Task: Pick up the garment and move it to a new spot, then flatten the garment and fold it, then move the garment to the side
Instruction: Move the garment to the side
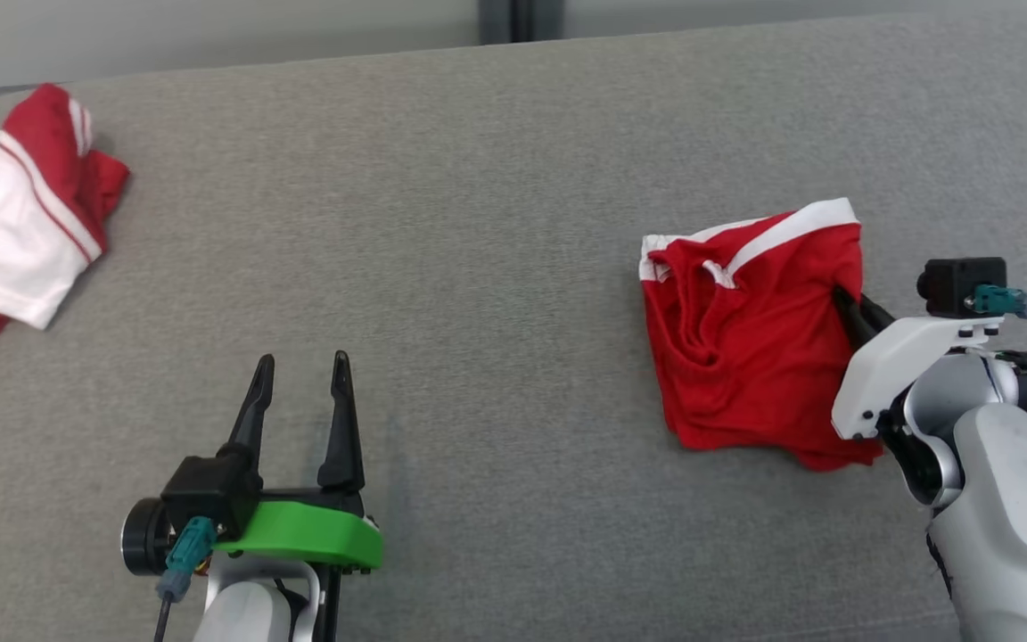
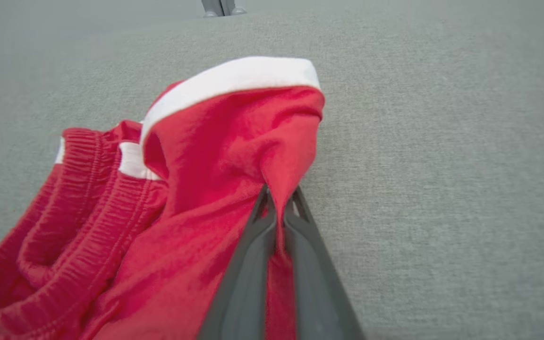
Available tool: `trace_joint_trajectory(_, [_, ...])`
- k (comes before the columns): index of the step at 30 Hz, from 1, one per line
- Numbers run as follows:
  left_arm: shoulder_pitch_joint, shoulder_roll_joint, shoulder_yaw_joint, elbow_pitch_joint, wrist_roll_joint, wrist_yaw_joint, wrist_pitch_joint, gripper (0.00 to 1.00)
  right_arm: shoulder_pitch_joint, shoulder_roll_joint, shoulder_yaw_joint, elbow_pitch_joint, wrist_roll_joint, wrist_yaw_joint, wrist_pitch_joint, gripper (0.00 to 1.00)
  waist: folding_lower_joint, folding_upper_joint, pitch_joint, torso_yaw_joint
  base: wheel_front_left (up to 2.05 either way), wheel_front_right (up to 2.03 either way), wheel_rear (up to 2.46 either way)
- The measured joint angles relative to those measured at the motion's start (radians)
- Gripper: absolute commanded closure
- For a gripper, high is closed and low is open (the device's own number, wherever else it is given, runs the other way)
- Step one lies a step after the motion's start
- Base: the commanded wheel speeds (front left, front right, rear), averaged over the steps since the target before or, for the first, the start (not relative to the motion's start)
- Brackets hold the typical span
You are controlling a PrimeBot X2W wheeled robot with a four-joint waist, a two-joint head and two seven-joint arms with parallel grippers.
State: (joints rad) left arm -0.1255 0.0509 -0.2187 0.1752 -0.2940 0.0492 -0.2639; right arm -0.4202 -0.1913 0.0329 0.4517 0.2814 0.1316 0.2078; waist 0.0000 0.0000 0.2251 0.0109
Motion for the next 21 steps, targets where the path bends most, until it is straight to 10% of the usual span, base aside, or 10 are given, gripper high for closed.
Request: trace_joint_trajectory(21, [-0.08,0.066,-0.035,-0.045,0.06,-0.022,0.043,0.0,-0.132,0.051,0.002,0.123,0.01,0.0,-0.161,1.0,0.0001,0.0,0.157,-0.344,0.0,0.0,0.0])
